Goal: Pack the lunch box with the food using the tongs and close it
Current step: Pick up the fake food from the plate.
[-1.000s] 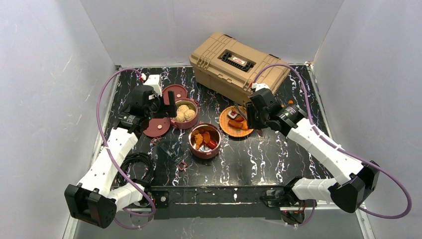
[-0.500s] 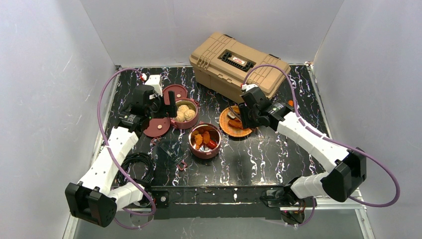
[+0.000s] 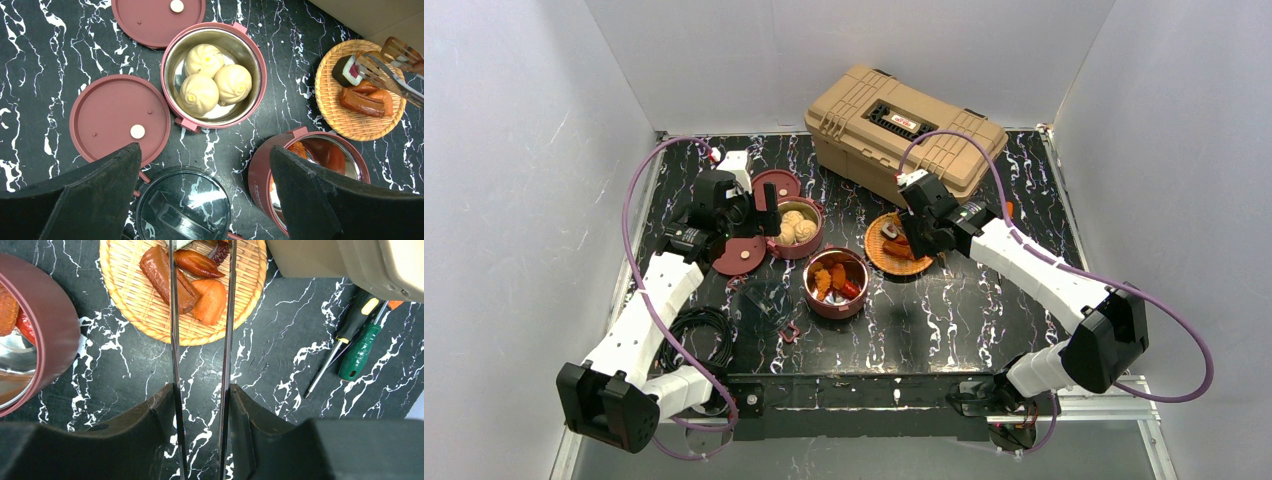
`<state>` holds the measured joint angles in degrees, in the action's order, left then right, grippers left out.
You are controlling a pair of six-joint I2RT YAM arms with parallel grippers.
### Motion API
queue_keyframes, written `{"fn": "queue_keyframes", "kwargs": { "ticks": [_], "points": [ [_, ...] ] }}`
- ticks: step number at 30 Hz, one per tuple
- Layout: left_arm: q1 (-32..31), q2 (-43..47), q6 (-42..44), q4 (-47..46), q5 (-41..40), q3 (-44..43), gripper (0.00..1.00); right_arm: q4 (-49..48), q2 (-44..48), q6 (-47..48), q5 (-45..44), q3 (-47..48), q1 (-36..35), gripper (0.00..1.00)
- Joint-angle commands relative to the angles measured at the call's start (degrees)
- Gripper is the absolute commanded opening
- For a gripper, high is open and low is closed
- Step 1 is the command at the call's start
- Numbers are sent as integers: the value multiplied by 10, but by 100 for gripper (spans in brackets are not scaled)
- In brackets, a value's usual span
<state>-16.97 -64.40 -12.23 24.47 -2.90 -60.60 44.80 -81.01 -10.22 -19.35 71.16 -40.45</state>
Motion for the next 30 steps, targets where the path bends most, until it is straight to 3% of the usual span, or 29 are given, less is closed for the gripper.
{"fn": "queue_keyframes", "kwargs": {
  "ticks": [1,9,26,30],
  "points": [
    [2,0,-2,10,6,-9,98,-21,-3,21,-28,26,3,48],
    [2,1,-2,10,6,-10,98,-34,-3,24,-54,18,3,40],
    [2,7,-2,10,7,-10,98,-34,-12,29,-77,2,3,39],
    [2,8,-2,10,7,-9,98,-45,-11,23,-57,-3,3,27]
  ]
}}
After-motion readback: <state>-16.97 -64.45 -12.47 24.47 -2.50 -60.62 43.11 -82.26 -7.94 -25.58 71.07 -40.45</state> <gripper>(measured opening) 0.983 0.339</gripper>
